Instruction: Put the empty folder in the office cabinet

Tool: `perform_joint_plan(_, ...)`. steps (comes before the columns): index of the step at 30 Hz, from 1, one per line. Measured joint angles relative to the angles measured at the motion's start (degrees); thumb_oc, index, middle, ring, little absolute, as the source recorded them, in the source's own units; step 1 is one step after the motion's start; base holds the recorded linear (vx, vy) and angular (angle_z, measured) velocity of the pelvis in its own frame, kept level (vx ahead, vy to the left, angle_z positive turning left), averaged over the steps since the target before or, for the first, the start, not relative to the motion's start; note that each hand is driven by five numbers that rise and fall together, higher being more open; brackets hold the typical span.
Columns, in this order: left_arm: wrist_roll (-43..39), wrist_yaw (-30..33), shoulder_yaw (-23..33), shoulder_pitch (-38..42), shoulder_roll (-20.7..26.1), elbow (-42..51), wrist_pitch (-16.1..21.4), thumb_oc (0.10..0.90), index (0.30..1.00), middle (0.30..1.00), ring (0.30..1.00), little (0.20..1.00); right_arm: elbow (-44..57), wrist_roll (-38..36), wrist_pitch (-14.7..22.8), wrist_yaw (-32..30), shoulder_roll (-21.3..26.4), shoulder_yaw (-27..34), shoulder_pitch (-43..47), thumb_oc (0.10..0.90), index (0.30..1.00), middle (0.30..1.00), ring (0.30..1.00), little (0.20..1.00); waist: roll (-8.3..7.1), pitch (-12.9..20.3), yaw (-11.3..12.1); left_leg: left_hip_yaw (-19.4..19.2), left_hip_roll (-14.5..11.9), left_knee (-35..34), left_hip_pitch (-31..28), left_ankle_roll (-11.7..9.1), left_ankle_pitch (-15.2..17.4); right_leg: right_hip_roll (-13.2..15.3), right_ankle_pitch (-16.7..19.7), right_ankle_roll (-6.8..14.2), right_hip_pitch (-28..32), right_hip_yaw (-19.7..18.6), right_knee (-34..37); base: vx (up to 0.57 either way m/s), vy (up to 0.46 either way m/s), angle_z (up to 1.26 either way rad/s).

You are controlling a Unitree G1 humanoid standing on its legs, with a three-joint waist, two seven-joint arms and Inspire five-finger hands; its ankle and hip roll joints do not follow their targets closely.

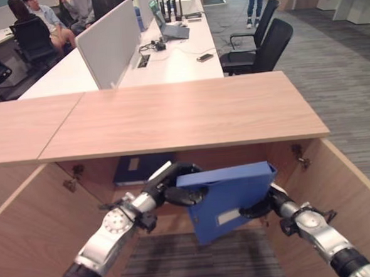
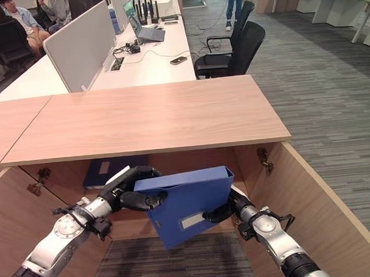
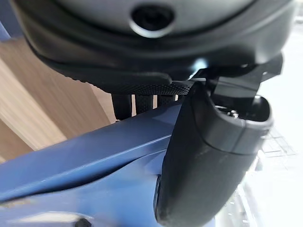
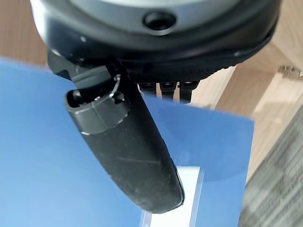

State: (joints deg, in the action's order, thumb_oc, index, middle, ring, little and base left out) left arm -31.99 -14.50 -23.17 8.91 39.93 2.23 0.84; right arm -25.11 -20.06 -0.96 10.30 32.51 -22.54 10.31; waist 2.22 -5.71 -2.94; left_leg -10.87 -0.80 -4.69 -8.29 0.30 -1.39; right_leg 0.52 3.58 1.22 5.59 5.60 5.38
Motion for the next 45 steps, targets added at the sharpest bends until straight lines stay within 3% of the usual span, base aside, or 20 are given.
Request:
perform_joint_plan(1, -1.6, -0.1, -0.2, 0.2, 0.3, 0.0, -0.1, 0.400, 0.300, 0.300, 0.300, 0.300, 0.0, -0.7, 0.0, 0.3, 0.0, -0.2, 0.0, 0.400, 0.300, 0.300, 0.300, 0.300, 0.00, 0.0, -0.1, 0.0, 0.0, 0.0, 0.0, 0.0, 0.0, 0.0, 0.0, 0.0, 0.0, 0.0, 0.0, 0.00, 0.000, 0.00)
perform_joint_plan(13, -16.3, -4.0, -3.9, 5.5, 2.3, -4.6, -4.7, 0.400, 0.300, 0.300, 0.300, 0.300, -4.6, -11.7, -0.4, 8.3, -1.3, -6.7, -0.5, 0.400, 0.300, 0.300, 0.300, 0.300, -0.03, 0.0, -1.1, -0.3, 0.0, 0.0, -0.3, 0.0, 0.0, 0.0, 0.0, 0.0, 0.0, -0.3, 0.0, 0.00, 0.000, 0.00)
perform_joint_plan(14, -16.8, -4.1, -3.9, 5.4, 2.3, -4.6, -4.8, 0.574, 0.561, 0.561, 0.561, 0.561, -4.6, -12.7, -0.4, 8.3, -1.9, -6.4, -0.9, 0.400, 0.300, 0.300, 0.300, 0.300, -0.04, 0.0, -1.2, -0.3, 0.0, 0.0, -0.3, 0.0, 0.0, 0.0, 0.1, -0.1, 0.1, -0.3, 0.0, 0.00, 0.000, 0.00)
perform_joint_plan(16, -16.8, -5.0, -3.5, 5.4, 2.2, -5.4, -4.8, 0.800, 0.900, 0.900, 0.900, 0.900, -4.9, -13.8, -0.3, 8.3, -3.0, -6.2, -1.9, 0.400, 0.300, 0.300, 0.300, 0.300, -0.06, 0.0, -1.3, -0.3, 0.0, 0.0, -0.6, 0.0, 0.0, 0.0, 0.1, -0.1, 0.4, -0.3, 0.0, 0.00, 0.000, 0.00)
perform_joint_plan(20, -16.6, -6.4, -3.4, 5.1, 1.8, -6.1, -4.0, 0.800, 0.900, 0.900, 0.900, 0.900, -5.0, -17.3, -0.3, 9.2, -5.5, -6.2, -4.5, 0.400, 0.300, 0.300, 0.300, 0.300, -0.15, 0.0, -1.3, -0.2, 0.0, 0.0, -0.8, 0.0, 0.0, 0.0, 0.0, -0.1, 0.7, -0.3, 0.0, 0.00, 0.000, 0.00)
perform_joint_plan(27, -4.5, -6.9, 2.6, -3.1, 1.3, -6.2, -1.5, 0.800, 0.900, 0.900, 0.900, 0.900, -7.2, -20.1, -0.8, 7.6, -13.1, -5.1, -10.1, 0.400, 0.300, 0.300, 0.300, 0.300, -0.19, 0.1, -1.3, -0.2, -0.1, 0.0, -0.9, -0.1, 0.0, -0.1, 0.0, -0.1, 0.7, -0.3, 0.0, 0.00, 0.000, 0.00)
perform_joint_plan(33, -0.2, -5.8, 6.4, -12.8, -2.5, -12.6, -2.3, 0.800, 0.900, 0.900, 0.900, 0.900, -7.3, -28.2, -2.0, 5.5, -16.9, 1.8, -14.8, 0.400, 0.300, 0.300, 0.300, 0.300, -0.34, 0.2, -0.8, 0.0, 0.0, 0.0, -0.8, -0.1, 0.0, 0.0, -0.1, -0.2, 0.6, -0.2, 0.0, 0.00, 0.000, 0.00)
perform_joint_plan(42, 3.6, -4.6, 9.6, -21.9, -9.4, -27.4, -4.7, 0.800, 0.900, 0.900, 0.900, 0.900, -16.4, -31.9, -3.8, 1.2, -18.0, 11.5, -16.3, 0.400, 0.300, 0.300, 0.300, 0.300, 0.04, 2.4, 0.1, 0.5, 0.0, -0.2, 0.1, -0.2, 0.1, 0.1, -0.3, -0.4, -0.1, 0.4, 0.0, 0.01, -0.006, 0.03)
perform_joint_plan(45, 3.7, -3.9, 9.6, -22.3, -10.9, -31.9, -4.9, 0.800, 0.900, 0.900, 0.900, 0.900, -17.8, -31.9, -4.6, 0.8, -17.5, 12.1, -16.6, 0.400, 0.300, 0.300, 0.300, 0.300, 0.19, 2.4, 0.1, 0.9, 0.0, -0.1, 0.3, -0.1, 0.0, 0.1, -0.3, -0.4, -0.1, 0.8, 0.0, 0.00, -0.011, 0.06)
